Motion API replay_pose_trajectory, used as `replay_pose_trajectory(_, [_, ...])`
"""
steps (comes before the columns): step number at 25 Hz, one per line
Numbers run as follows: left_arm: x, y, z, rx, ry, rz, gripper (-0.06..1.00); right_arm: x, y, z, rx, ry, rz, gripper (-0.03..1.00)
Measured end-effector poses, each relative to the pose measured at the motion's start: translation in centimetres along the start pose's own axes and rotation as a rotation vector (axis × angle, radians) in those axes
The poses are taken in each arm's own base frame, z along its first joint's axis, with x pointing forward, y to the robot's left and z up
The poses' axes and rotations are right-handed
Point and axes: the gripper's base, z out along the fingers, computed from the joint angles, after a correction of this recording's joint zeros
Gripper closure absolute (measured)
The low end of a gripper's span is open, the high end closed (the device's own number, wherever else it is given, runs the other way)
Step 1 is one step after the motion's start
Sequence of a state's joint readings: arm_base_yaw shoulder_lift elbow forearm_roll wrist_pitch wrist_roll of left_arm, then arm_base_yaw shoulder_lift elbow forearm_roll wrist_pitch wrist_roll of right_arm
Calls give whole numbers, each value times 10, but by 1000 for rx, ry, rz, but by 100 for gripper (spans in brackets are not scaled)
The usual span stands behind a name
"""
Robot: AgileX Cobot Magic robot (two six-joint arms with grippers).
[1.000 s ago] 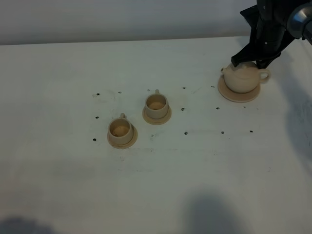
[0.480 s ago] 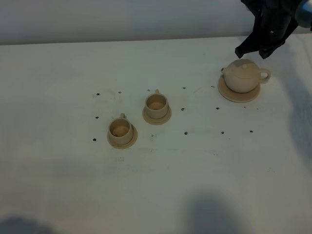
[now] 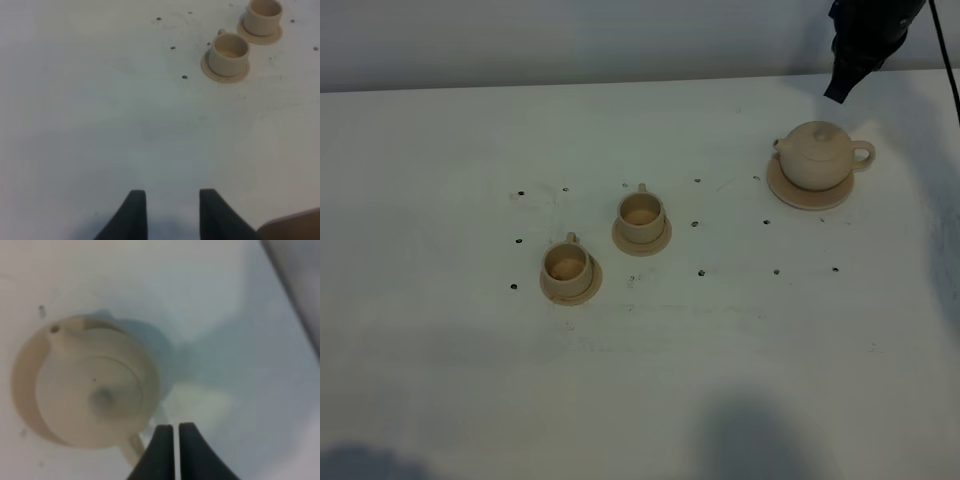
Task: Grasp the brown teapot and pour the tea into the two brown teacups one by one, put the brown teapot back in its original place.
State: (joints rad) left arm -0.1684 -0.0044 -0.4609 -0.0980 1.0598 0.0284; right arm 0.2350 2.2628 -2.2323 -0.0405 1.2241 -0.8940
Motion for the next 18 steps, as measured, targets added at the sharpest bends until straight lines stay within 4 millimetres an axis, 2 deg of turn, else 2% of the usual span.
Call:
replay_pose_trajectory(5, [0, 0, 0, 0, 0, 0, 70, 2, -4, -14, -1, -46, -81, 95])
replay_pose_trajectory(9, [0, 0, 0, 0, 0, 0, 70, 12, -4, -5, -41, -42, -87, 95])
replay_pose_trajectory(14, [0, 0, 0, -1, 1, 0, 70, 30, 10, 11, -129, 16, -124, 95])
replay_pose_trajectory(18, [0, 0, 0, -1, 1, 0, 70, 41, 8, 15, -138, 43, -139, 95])
